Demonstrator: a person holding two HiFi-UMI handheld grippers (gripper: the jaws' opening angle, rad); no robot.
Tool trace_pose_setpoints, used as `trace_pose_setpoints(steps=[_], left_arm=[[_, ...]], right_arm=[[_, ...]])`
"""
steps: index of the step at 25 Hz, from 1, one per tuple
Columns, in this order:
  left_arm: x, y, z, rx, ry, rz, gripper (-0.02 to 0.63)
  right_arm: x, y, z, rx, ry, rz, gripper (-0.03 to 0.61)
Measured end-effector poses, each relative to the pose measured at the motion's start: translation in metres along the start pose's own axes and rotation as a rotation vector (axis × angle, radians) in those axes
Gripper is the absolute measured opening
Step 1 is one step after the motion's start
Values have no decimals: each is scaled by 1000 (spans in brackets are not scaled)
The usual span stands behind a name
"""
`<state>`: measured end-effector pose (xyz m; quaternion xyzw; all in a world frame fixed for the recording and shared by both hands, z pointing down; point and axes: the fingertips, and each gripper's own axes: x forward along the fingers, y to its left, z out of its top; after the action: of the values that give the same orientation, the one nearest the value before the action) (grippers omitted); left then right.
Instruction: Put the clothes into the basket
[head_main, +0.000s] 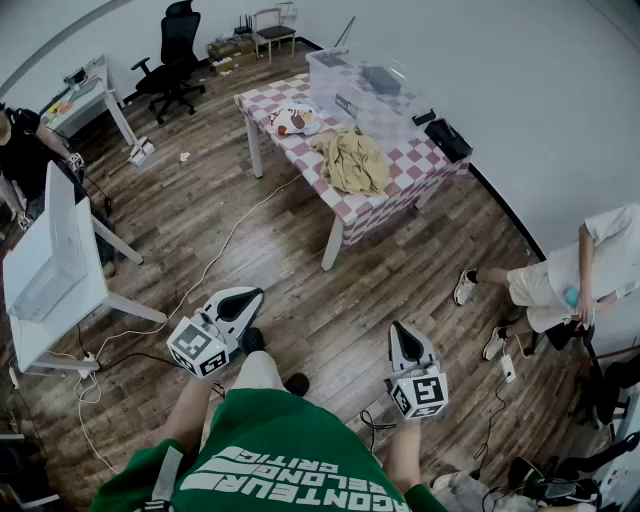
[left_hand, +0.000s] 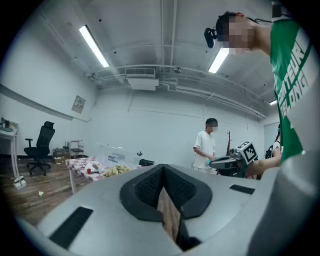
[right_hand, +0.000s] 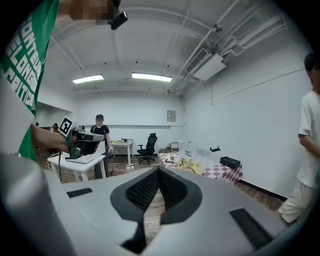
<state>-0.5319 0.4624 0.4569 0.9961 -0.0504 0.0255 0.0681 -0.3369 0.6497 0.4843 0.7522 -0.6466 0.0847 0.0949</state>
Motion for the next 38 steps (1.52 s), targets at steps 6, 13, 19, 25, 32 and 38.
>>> trace_pose_setpoints(steps=[6,13,19,25,32,38], left_arm=[[17,1,-2,-6,11,-24,2],[52,20,-4,-12,12,-40,2],[103,54,-9,-31,24,-54,2],[160,106,-3,-48,20,-45,2],[227,175,6,-60,20,-37,2],[273,209,12,-58,37,-53,2]], right_arm=[[9,-9,3,-5,1,-3,8],[32,-28,4,17,-1,-11,9],[75,-64,7,8,28,-27,9],[139,-105,22,-7,45,-18,9],[220,-151,41,-23,68,-6,9],[269,-180,49,-14,81,-8,9]])
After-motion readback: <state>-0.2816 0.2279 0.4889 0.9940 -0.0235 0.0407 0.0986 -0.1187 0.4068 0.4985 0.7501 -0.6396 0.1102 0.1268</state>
